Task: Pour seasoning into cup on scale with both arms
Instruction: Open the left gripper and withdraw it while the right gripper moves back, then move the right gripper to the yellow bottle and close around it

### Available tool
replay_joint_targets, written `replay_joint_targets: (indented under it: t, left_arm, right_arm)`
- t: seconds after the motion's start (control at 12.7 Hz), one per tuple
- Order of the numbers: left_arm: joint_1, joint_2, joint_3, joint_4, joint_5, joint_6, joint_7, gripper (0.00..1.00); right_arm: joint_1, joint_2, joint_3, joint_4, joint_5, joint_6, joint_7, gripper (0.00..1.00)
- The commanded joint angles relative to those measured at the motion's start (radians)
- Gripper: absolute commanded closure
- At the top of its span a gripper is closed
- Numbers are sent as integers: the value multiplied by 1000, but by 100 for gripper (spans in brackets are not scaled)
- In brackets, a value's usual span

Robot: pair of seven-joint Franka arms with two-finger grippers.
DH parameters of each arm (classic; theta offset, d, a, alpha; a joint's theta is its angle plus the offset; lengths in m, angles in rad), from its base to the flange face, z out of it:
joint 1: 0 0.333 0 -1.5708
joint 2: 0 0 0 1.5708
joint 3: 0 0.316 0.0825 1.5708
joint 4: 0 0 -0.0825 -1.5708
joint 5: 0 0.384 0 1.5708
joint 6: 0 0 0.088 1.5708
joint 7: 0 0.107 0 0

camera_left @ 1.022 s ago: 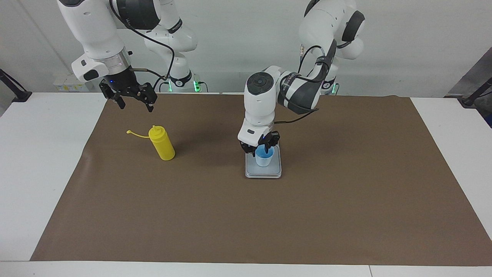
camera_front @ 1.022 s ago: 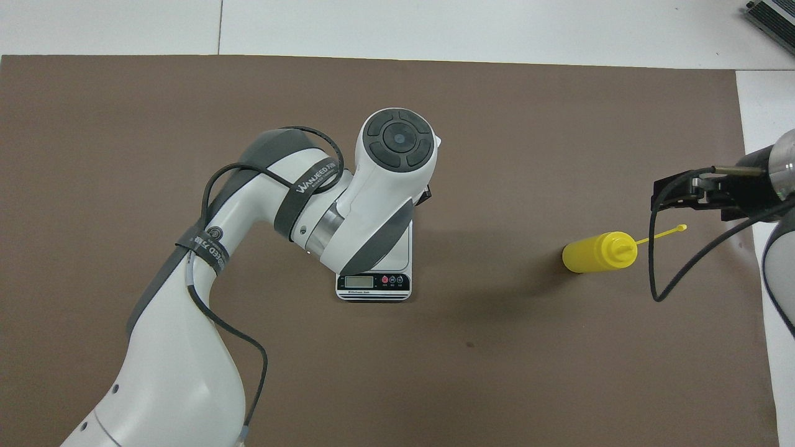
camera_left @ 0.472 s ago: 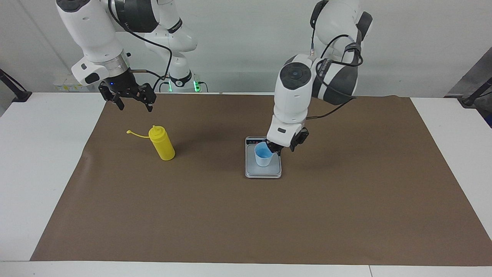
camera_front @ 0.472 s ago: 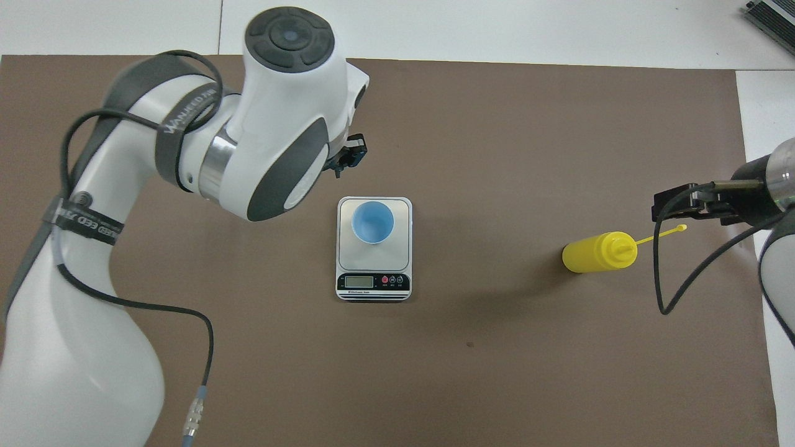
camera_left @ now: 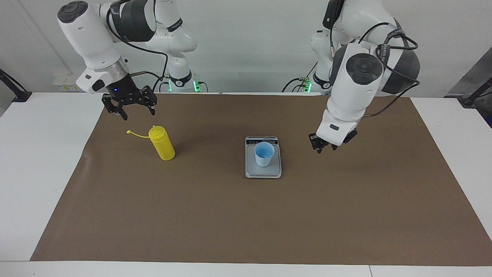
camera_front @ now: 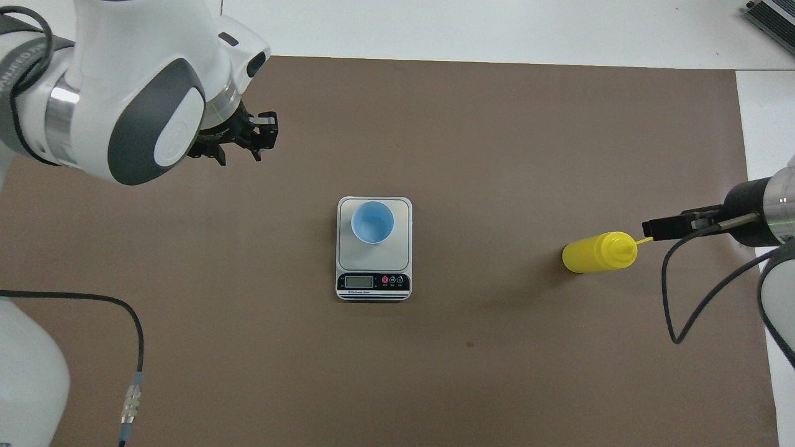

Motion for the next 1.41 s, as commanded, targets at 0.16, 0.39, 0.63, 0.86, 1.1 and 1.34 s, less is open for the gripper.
replay_joint_targets:
  t: [0.16,0.39,0.63,0.86,1.1,1.34]
  left_arm:
    - [148,-19,-12,-3,-2,-38,241,48]
    - [214,-33,-13,-12,-16,-40,332,49]
    - [258,-51,-9,-23,-19,-34,405,48]
    - [263,-99,-1,-102,-19,18,436,44]
    - [261,-158,-2,-199,-20,28,422,41]
    - [263,-253,-2,-326,-20,67,421,40]
  right_arm:
    - [-66,-154,3,-276,136,158,-272,0]
    - [-91,-171,1,-341,181,209,-399,0]
    - [-137,-171,0,-393,232,249,-467,0]
    - [-183,-171,0,-418,272,249,-560,0]
    - [-246,-150,0,-480,383,301,-773,0]
    - [-329,-46,0,-485,576,304,-1090,0]
